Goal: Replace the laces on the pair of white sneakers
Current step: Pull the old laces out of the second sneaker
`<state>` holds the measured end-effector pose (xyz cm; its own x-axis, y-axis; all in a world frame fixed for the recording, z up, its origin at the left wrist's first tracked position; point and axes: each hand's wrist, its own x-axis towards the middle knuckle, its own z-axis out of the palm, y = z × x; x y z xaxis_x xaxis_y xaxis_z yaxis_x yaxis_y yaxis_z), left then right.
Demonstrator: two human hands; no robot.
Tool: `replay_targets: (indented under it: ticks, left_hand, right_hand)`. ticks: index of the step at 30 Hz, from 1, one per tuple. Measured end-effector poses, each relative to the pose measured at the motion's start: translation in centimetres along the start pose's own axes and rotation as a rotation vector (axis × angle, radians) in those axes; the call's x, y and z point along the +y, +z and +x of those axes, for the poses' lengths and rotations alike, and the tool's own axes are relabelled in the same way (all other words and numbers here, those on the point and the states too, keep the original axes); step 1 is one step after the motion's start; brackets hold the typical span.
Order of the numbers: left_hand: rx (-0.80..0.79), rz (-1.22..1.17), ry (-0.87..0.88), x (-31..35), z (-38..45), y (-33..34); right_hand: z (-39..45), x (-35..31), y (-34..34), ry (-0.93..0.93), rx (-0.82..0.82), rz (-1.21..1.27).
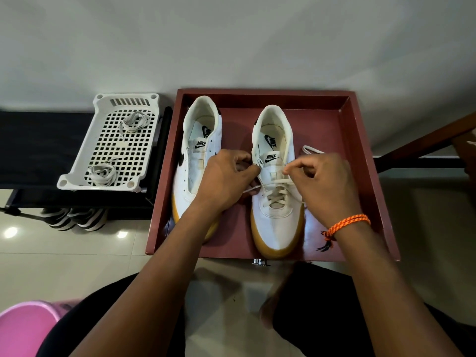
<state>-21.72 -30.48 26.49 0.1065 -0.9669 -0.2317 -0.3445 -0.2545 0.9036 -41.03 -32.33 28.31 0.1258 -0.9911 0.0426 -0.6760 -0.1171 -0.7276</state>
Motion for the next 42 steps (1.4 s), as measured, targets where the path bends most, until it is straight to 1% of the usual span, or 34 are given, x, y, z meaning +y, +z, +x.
replay_targets:
  ticks: [2,4,7,11,15,19,23,26,30,33,35,36,38,39,40,41,42]
  left_hand:
    - [-0.001,0.001,0.0,0.1,-0.1,-0.1]
    - [0.001,0.002,0.002,0.1,-0.1,-0.1]
    - [0.003,0.014,0.014,0.1,-0.1,-0.1]
    - [0.003,0.014,0.025,0.1,-0.2,0.0]
    - [-0.003,-0.029,-0.001,-0.1,-0.1,0.0]
    - [-0.008,0.001,0.009,-0.2,0.0,-0.1]
    - [0.002,0.009,0.004,-0.2,-0.1,-0.2]
    - [0.05,0.11,0.048,-0.4,0.0,0.1]
    - [0.185,0.316,0.134,-0.5,-0.3,1.1]
    - [0.257,0.375,0.255,-0.3,-0.7,1.7]
    - [0.244,0.358,0.32,-0.1,-0.8,2.0]
    - [0.214,0.344,0.33,0.0,-0.9,2.2]
    - [0.142,0.356,0.321,-0.1,-1.0,2.5]
    - [0.105,0.373,0.308,-0.2,-1.1,2.7]
    - [0.067,0.395,0.294,-0.3,-1.2,2.9]
    - [0.035,0.417,0.284,-0.4,-1.4,3.1]
    - [0.01,0.434,0.278,-0.4,-1.5,3.2]
  right_hand:
    - [-0.4,-0.2,1.1,0.017,-0.117,0.011]
    - [-1.0,-0.2,2.5,-0.003,-0.202,-0.06]
    - [-1.4,-0.2,3.5,-0.04,-0.159,-0.165]
    - [-0.9,-0.3,2.8,0.013,-0.107,-0.122]
    - [-0.3,-0.4,1.2,0.102,0.072,-0.034]
    - [-0.2,-0.5,0.2,0.195,0.232,0.039]
    - [0.3,0.4,-1.3,0.246,0.458,0.07]
    - [0.8,1.3,-2.6,0.279,0.609,0.219]
    - [1.4,1.4,-3.8,0.235,0.74,0.262]
    - [1.5,1.0,-4.0,0.154,0.789,0.266]
    - [1.5,1.2,-4.0,0.133,0.762,0.223]
    - [1.5,1.5,-3.9,0.14,0.678,0.179]
    - [1.5,2.3,-3.4,0.204,0.393,0.134]
    - [1.3,2.5,-3.1,0.261,0.249,0.151]
    - [1.1,2.7,-2.9,0.31,0.163,0.162]
    - [0.9,2.9,-2.8,0.337,0.131,0.146]
    - [0.9,3.0,-2.8,0.344,0.132,0.114]
